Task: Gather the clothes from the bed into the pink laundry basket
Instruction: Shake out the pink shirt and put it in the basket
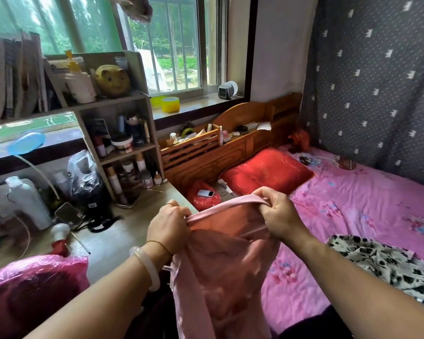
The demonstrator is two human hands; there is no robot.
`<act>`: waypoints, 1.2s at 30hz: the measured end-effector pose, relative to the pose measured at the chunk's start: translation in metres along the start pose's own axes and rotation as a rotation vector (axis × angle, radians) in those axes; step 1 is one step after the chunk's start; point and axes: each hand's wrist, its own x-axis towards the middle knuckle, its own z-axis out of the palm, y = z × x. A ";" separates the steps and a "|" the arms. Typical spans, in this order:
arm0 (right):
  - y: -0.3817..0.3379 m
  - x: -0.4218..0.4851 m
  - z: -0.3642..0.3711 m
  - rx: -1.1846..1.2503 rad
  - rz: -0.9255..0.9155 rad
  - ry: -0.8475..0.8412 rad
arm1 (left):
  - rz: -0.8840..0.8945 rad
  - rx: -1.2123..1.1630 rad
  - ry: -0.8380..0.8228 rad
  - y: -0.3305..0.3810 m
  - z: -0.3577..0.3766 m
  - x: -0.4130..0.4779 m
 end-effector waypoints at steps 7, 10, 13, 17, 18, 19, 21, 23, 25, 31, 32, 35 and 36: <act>0.000 0.009 -0.024 -0.058 0.001 0.142 | -0.134 0.115 -0.033 -0.009 -0.003 -0.002; 0.001 0.008 -0.031 -0.151 0.034 0.164 | -0.204 -0.040 -0.103 -0.002 -0.004 -0.002; 0.006 0.009 -0.039 -0.355 0.056 0.172 | -0.245 -0.140 -0.096 0.004 -0.003 -0.001; -0.001 0.009 -0.040 -0.377 0.049 0.111 | -0.205 -0.127 -0.087 0.017 -0.003 -0.001; -0.006 0.008 -0.035 -0.332 0.028 0.052 | -0.161 -0.132 -0.092 0.022 -0.001 0.000; -0.013 0.006 -0.028 -0.292 0.018 -0.017 | -0.115 -0.138 -0.099 0.028 0.001 0.001; -0.027 0.001 -0.013 -0.226 -0.002 -0.137 | -0.051 -0.169 -0.087 0.042 0.004 0.003; -0.039 -0.002 -0.003 -0.204 -0.042 -0.206 | -0.015 -0.152 -0.032 0.052 0.006 0.005; -0.045 -0.001 -0.003 -0.243 -0.077 -0.242 | -0.051 -0.139 0.021 0.056 0.003 0.006; 0.001 0.004 -0.016 -0.612 -0.058 -0.224 | -0.273 -0.594 0.226 0.033 -0.021 0.016; 0.015 0.003 -0.017 -0.660 0.002 -0.200 | -0.272 -0.674 0.246 0.028 -0.023 0.019; 0.046 -0.008 -0.025 -0.725 0.212 -0.152 | -0.333 -0.745 0.280 0.011 -0.025 0.021; 0.052 -0.011 -0.027 -0.717 0.254 -0.133 | -0.370 -0.718 0.269 0.005 -0.022 0.021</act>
